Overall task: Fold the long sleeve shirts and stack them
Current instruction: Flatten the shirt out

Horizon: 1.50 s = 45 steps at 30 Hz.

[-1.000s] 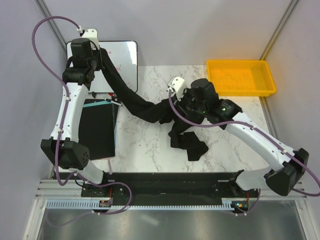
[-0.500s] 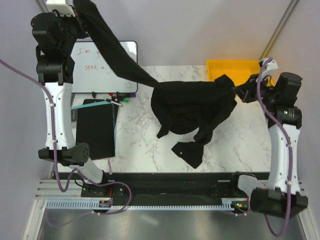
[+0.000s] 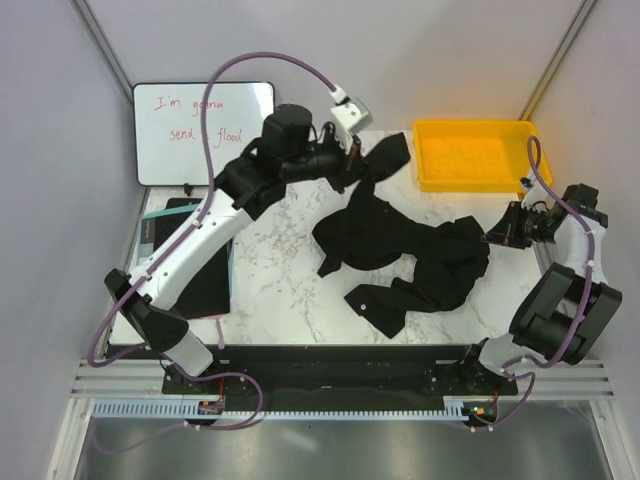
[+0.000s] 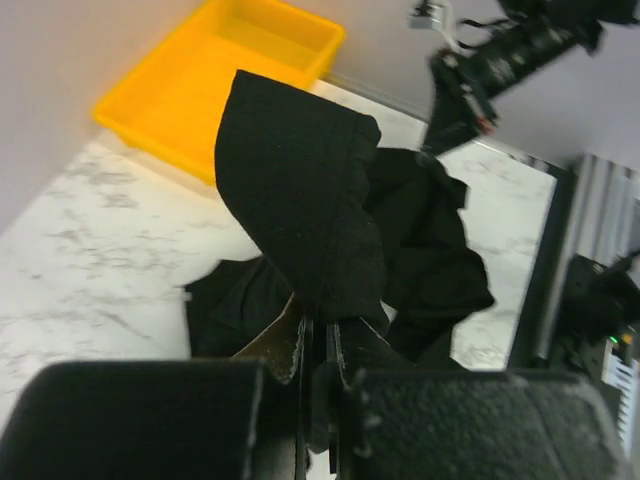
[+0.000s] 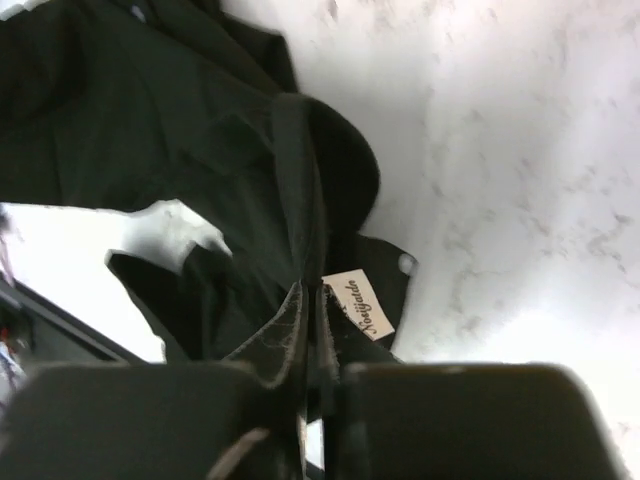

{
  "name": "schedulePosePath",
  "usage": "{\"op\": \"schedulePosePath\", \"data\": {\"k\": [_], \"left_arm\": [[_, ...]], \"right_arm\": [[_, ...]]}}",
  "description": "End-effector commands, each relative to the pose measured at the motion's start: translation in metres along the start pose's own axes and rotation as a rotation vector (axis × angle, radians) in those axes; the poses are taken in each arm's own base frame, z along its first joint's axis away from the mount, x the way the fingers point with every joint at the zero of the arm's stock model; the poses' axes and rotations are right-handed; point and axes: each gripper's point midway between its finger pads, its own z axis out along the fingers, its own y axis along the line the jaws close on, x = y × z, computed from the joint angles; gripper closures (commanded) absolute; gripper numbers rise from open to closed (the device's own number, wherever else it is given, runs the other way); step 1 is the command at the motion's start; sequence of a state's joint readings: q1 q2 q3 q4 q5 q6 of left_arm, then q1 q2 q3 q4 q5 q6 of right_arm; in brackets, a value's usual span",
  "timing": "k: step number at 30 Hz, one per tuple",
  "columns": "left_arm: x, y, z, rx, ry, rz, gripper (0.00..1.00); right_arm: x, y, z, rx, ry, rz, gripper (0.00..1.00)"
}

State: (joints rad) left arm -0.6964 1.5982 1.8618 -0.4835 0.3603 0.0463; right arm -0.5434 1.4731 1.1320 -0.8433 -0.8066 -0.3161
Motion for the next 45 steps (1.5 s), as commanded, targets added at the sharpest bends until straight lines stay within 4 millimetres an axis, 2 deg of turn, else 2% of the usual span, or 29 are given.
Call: {"op": "schedulePosePath", "data": {"k": [1,2,3,4,5,6,7,8,10,11,12,13,14,15,16,17,18,19,20,22,23,25,30,32,34,35,38,40,45], "left_arm": [[-0.013,-0.037,0.003,0.072,-0.040,0.061,0.98],[-0.015,-0.030,0.009,0.037,-0.036,0.054,0.98],[-0.030,-0.018,0.014,-0.020,-0.066,0.063,0.98],[-0.038,-0.001,0.016,-0.106,-0.079,0.068,0.98],[-0.066,0.006,0.009,-0.138,-0.142,0.085,0.98],[-0.078,0.011,0.008,-0.156,-0.176,0.090,0.98],[-0.082,0.016,0.013,-0.177,-0.186,0.090,0.98],[-0.104,0.017,0.005,-0.190,-0.242,0.107,0.98],[-0.115,0.030,0.009,-0.260,-0.267,0.106,0.98],[-0.136,0.034,0.000,-0.291,-0.320,0.115,0.98],[-0.144,0.037,-0.003,-0.312,-0.342,0.120,0.98],[-0.152,0.044,-0.005,-0.348,-0.369,0.122,0.98],[-0.158,0.044,-0.006,-0.349,-0.389,0.131,0.98],[-0.162,0.044,-0.007,-0.348,-0.405,0.141,0.98],[-0.166,0.044,-0.009,-0.350,-0.421,0.147,0.98],[-0.172,0.043,-0.012,-0.352,-0.444,0.156,0.98],[-0.174,0.043,-0.013,-0.353,-0.451,0.158,0.98],[-0.174,0.044,-0.013,-0.353,-0.453,0.160,0.98],[-0.173,0.044,-0.011,-0.352,-0.449,0.161,0.98],[-0.172,0.043,-0.014,-0.350,-0.447,0.163,0.98],[-0.168,0.044,-0.012,-0.353,-0.435,0.167,0.98],[-0.168,0.045,-0.015,-0.362,-0.434,0.171,0.98],[-0.166,0.049,-0.016,-0.381,-0.426,0.187,0.98],[-0.163,0.053,-0.014,-0.392,-0.414,0.196,0.98],[-0.161,0.058,-0.014,-0.412,-0.405,0.203,0.98],[-0.159,0.063,-0.013,-0.424,-0.399,0.201,0.98],[-0.154,0.072,-0.009,-0.430,-0.394,0.176,0.98],[-0.153,0.073,-0.007,-0.422,-0.393,0.177,0.98],[-0.155,0.071,-0.006,-0.413,-0.399,0.191,0.98]], "right_arm": [[0.017,-0.025,-0.009,-0.042,0.080,-0.121,0.59],[0.022,-0.021,-0.013,-0.076,0.102,-0.167,0.41],[0.027,-0.019,-0.021,-0.090,0.108,-0.201,0.28],[0.025,-0.018,-0.025,-0.094,0.097,-0.246,0.07],[0.022,-0.007,-0.033,-0.103,0.068,-0.302,0.02],[0.019,-0.003,-0.036,-0.109,0.046,-0.351,0.02],[0.017,0.003,-0.037,-0.122,0.023,-0.418,0.02],[0.013,0.016,-0.037,-0.159,-0.021,-0.460,0.02],[0.018,0.042,-0.033,-0.212,-0.047,-0.620,0.02],[0.019,0.056,-0.031,-0.258,-0.088,-0.669,0.02],[0.014,0.071,-0.030,-0.261,-0.145,-0.784,0.02],[0.029,0.074,-0.018,-0.280,-0.153,-0.795,0.02],[0.029,0.079,-0.013,-0.270,-0.170,-0.733,0.02],[0.006,0.089,-0.008,-0.212,-0.270,-0.921,0.02],[0.021,0.091,0.004,-0.226,-0.268,-0.941,0.02],[0.023,0.097,0.009,-0.228,-0.282,-1.015,0.02],[0.014,0.112,0.016,-0.216,-0.319,-1.121,0.02],[0.015,0.114,0.022,-0.207,-0.329,-1.122,0.02],[-0.002,0.121,0.025,-0.196,-0.382,-1.091,0.02],[-0.017,0.128,0.028,-0.198,-0.403,-1.077,0.02],[-0.020,0.123,0.035,-0.203,-0.385,-1.050,0.04],[-0.036,0.121,0.034,-0.173,-0.391,-1.053,0.10],[-0.046,0.114,0.034,-0.171,-0.390,-1.112,0.12],[-0.044,0.116,0.034,-0.187,-0.366,-1.117,0.14],[-0.051,0.119,0.025,-0.176,-0.372,-1.160,0.16],[-0.039,0.124,0.019,-0.206,-0.343,-1.156,0.16],[-0.028,0.131,0.008,-0.223,-0.329,-1.190,0.10],[-0.023,0.136,0.009,-0.263,-0.329,-1.175,0.08],[-0.021,0.121,0.035,-0.265,-0.268,-1.179,0.12]]}}
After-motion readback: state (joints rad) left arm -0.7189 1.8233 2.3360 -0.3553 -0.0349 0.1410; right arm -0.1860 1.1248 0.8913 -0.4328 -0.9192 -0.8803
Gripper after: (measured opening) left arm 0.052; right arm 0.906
